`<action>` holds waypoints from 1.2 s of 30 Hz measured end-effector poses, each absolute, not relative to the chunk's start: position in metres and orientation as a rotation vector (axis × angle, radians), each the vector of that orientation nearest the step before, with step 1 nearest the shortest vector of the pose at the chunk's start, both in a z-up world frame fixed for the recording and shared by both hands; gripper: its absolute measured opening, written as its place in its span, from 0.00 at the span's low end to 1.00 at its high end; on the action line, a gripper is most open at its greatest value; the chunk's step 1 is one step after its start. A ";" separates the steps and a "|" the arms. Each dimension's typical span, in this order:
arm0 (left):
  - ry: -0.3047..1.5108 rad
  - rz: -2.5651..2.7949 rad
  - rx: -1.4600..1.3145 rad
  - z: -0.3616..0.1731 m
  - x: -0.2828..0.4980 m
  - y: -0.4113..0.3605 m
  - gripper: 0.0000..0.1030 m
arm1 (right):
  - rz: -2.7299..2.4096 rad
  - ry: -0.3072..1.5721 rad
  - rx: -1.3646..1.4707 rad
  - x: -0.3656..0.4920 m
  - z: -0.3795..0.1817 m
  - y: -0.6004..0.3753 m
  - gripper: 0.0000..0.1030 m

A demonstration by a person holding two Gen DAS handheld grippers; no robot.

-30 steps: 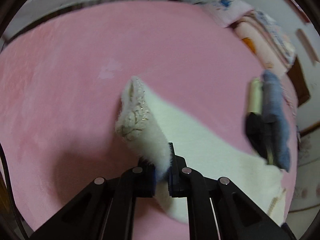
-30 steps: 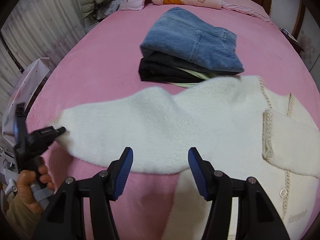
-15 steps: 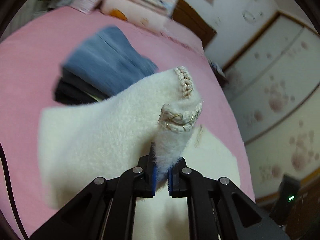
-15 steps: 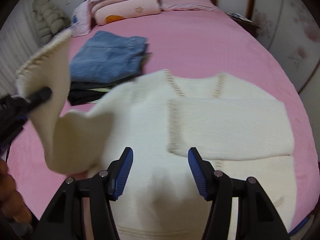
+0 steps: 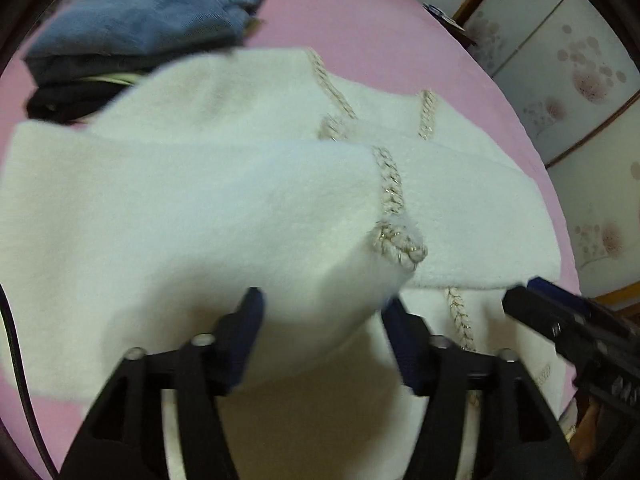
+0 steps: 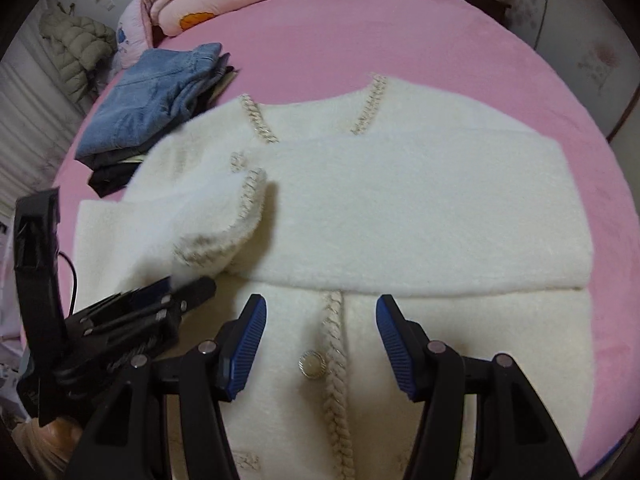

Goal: Fold large clothes

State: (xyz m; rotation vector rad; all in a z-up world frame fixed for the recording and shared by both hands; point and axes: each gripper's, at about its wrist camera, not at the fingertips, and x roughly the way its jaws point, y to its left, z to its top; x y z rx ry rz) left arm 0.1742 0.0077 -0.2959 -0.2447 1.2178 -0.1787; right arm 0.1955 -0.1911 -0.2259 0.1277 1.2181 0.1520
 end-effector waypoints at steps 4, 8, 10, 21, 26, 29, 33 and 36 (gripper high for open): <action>1.172 -0.131 -0.264 -0.259 0.152 0.035 0.66 | 0.240 1.194 0.178 0.211 -0.219 -0.190 0.56; 1.159 0.030 -0.226 -0.245 0.116 0.081 0.67 | 0.295 1.205 0.215 0.234 -0.225 -0.185 0.56; 1.182 0.130 -0.227 -0.258 0.103 0.107 0.67 | 0.345 1.225 0.227 0.247 -0.236 -0.178 0.56; 1.189 0.276 -0.337 -0.309 0.089 0.170 0.67 | 0.438 1.261 0.247 0.286 -0.304 -0.145 0.51; 1.156 0.287 -0.316 -0.316 0.109 0.163 0.66 | 0.491 1.235 0.199 0.279 -0.283 -0.122 0.12; 1.140 0.289 -0.306 -0.309 0.109 0.159 0.61 | 0.511 1.126 0.174 0.271 -0.232 -0.124 0.12; 1.148 0.281 -0.319 -0.306 0.112 0.155 0.40 | 0.454 0.962 0.101 0.264 -0.157 -0.145 0.12; 1.150 0.258 -0.358 -0.303 0.110 0.155 0.28 | 0.366 0.919 0.073 0.265 -0.129 -0.174 0.12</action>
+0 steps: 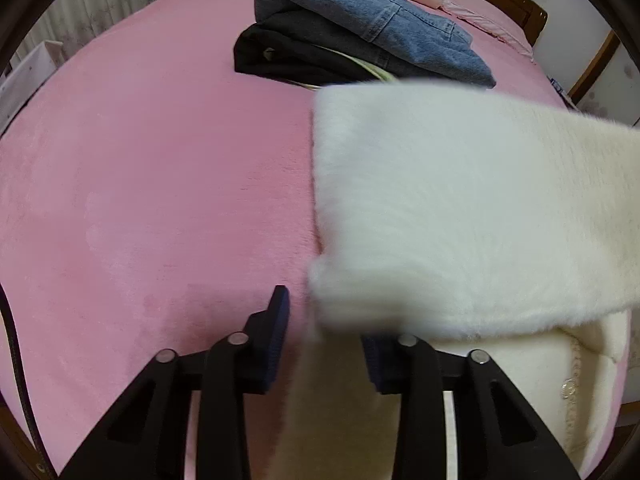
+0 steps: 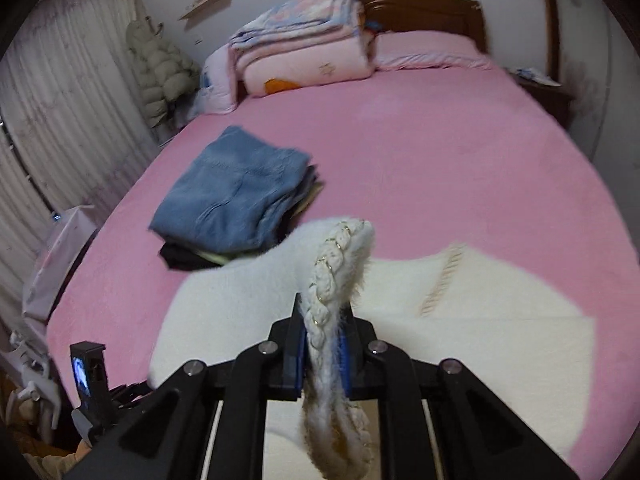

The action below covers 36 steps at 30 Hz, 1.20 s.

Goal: Fold large clothes

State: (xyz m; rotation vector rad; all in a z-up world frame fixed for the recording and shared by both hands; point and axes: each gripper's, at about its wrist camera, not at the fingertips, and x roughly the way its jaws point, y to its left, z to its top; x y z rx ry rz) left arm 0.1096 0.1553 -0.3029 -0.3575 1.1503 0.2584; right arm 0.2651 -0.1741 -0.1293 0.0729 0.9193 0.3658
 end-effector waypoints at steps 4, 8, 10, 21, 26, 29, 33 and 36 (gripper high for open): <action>1.176 0.274 -0.282 -0.305 0.111 0.145 0.22 | 0.256 0.987 0.067 0.266 -0.145 -0.209 0.12; 1.181 0.274 -0.268 -0.312 0.126 0.133 0.22 | 0.175 1.094 0.108 0.255 -0.196 -0.236 0.12; 1.187 0.270 -0.231 -0.312 0.125 0.130 0.21 | 0.135 1.167 0.111 0.253 -0.229 -0.238 0.12; 1.216 0.235 -0.185 -0.310 0.116 0.128 0.29 | 0.112 1.206 0.105 0.261 -0.289 -0.251 0.25; 1.193 0.258 -0.186 -0.310 0.111 0.125 0.29 | 0.169 1.188 0.135 0.270 -0.279 -0.252 0.13; 1.173 0.294 -0.219 -0.311 0.108 0.126 0.29 | 0.181 1.081 0.072 0.272 -0.247 -0.239 0.13; 1.163 0.318 -0.245 -0.315 0.107 0.125 0.29 | 0.190 0.975 0.041 0.285 -0.218 -0.229 0.13; 1.167 0.327 -0.237 -0.318 0.108 0.123 0.30 | 0.174 0.999 0.017 0.302 -0.226 -0.228 0.13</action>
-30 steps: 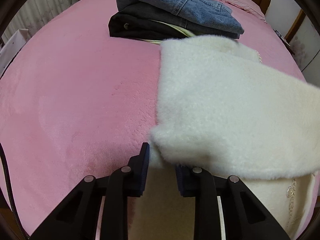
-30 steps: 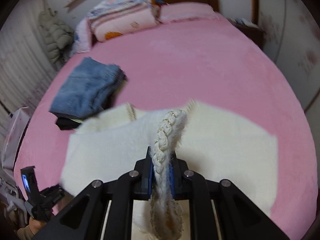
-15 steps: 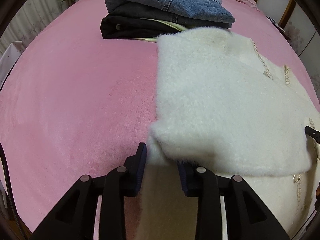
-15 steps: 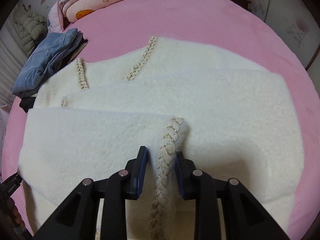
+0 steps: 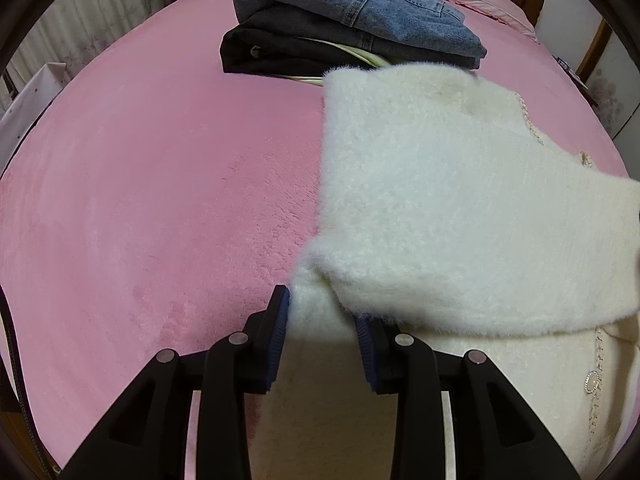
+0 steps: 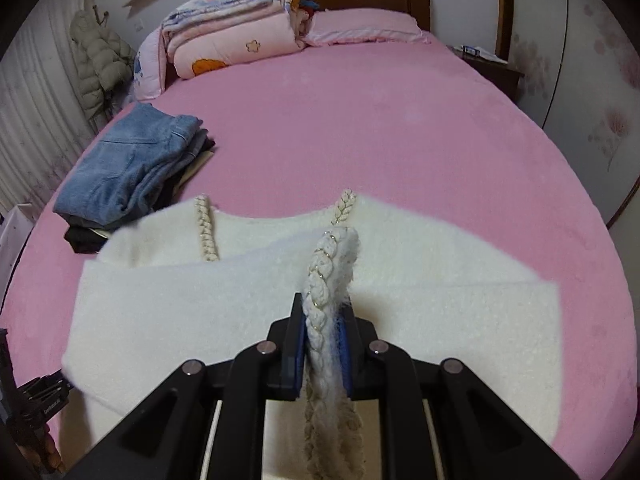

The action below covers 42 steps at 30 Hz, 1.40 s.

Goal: Fold large clothes

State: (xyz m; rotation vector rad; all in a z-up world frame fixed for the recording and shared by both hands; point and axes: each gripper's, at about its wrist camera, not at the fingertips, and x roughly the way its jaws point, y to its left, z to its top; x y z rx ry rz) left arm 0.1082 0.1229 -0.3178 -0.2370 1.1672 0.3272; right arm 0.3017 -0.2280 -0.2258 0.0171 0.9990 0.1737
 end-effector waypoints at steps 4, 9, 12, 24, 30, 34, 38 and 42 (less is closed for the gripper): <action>1.190 0.305 -0.234 -0.318 0.108 0.128 0.39 | 0.108 1.141 -0.031 0.309 -0.260 -0.235 0.19; 1.222 0.265 -0.248 -0.301 0.099 0.144 0.66 | 0.036 1.160 -0.054 0.295 -0.259 -0.242 0.19; 1.194 0.252 -0.253 -0.282 0.092 0.146 0.66 | 0.053 1.136 -0.029 0.273 -0.243 -0.239 0.20; 1.031 0.155 -0.189 -0.271 0.146 0.084 0.66 | 0.259 1.068 -0.091 0.219 -0.242 -0.157 0.20; 1.139 0.188 -0.157 -0.322 0.166 0.091 0.61 | 0.150 1.134 -0.110 0.235 -0.283 -0.172 0.20; 1.134 0.174 -0.126 -0.322 0.163 0.090 0.60 | 0.088 1.126 -0.101 0.232 -0.287 -0.206 0.17; 1.148 0.178 -0.125 -0.320 0.165 0.089 0.61 | 0.091 1.136 -0.084 0.231 -0.287 -0.218 0.17; 1.170 0.168 -0.141 -0.314 0.168 0.083 0.74 | 0.072 1.151 -0.083 0.232 -0.288 -0.213 0.20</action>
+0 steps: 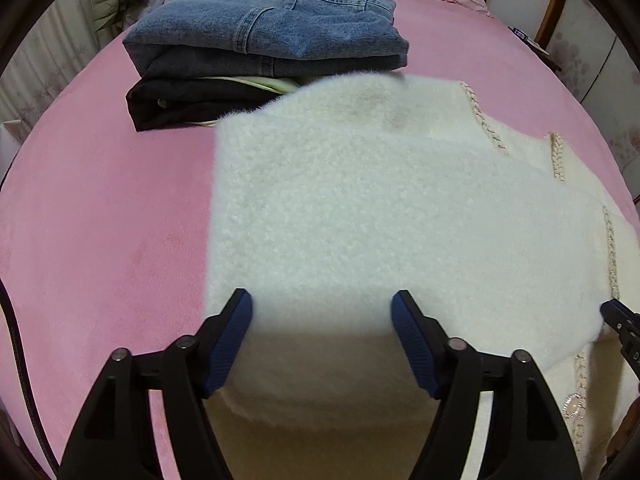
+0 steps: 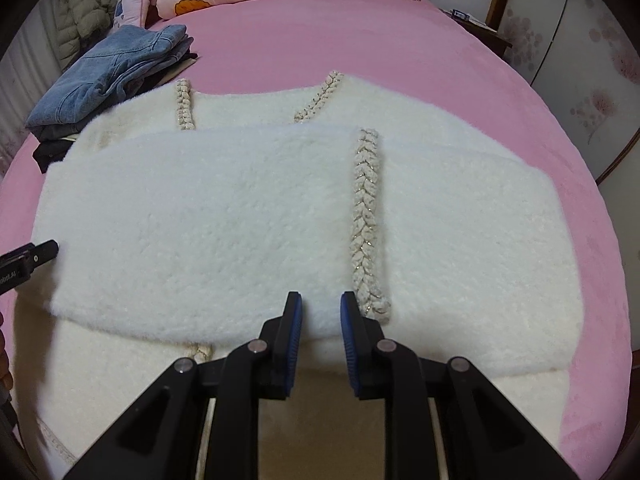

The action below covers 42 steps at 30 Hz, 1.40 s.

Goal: Fold large clothes

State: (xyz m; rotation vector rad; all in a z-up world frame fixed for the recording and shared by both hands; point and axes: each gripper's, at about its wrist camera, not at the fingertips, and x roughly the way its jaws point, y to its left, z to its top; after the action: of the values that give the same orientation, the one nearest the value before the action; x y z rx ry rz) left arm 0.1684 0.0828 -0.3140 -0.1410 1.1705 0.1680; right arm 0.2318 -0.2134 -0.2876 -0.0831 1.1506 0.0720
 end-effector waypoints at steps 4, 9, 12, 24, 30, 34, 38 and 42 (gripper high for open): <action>1.167 0.152 -0.165 -0.299 0.156 0.079 0.74 | 0.078 1.193 0.000 0.232 -0.280 -0.217 0.20; 1.125 0.150 -0.258 -0.261 0.134 0.074 0.74 | 0.107 1.171 0.056 0.214 -0.246 -0.222 0.20; 1.105 0.165 -0.256 -0.233 0.120 0.069 0.74 | 0.130 1.136 0.083 0.199 -0.214 -0.227 0.20; 0.962 0.144 -0.312 -0.095 0.052 0.043 0.77 | 0.236 0.985 0.104 0.143 -0.080 -0.250 0.37; 0.941 0.174 -0.259 -0.049 0.012 0.022 0.77 | 0.274 0.928 0.084 0.112 -0.036 -0.264 0.40; 0.925 0.210 -0.256 -0.034 -0.014 0.017 0.77 | 0.296 0.914 0.047 0.092 -0.018 -0.269 0.41; 0.962 0.229 -0.271 -0.037 -0.035 0.015 0.77 | 0.315 0.904 0.028 0.070 -0.011 -0.274 0.41; 0.980 0.247 -0.205 -0.046 -0.056 0.011 0.77 | 0.332 0.896 0.017 0.046 -0.014 -0.277 0.41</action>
State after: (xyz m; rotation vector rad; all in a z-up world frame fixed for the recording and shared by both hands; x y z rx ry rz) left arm -0.0561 0.0108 -0.0461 -0.2045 0.9801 0.2474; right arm 0.0460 -0.2766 -0.0140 0.0166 0.8958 0.3316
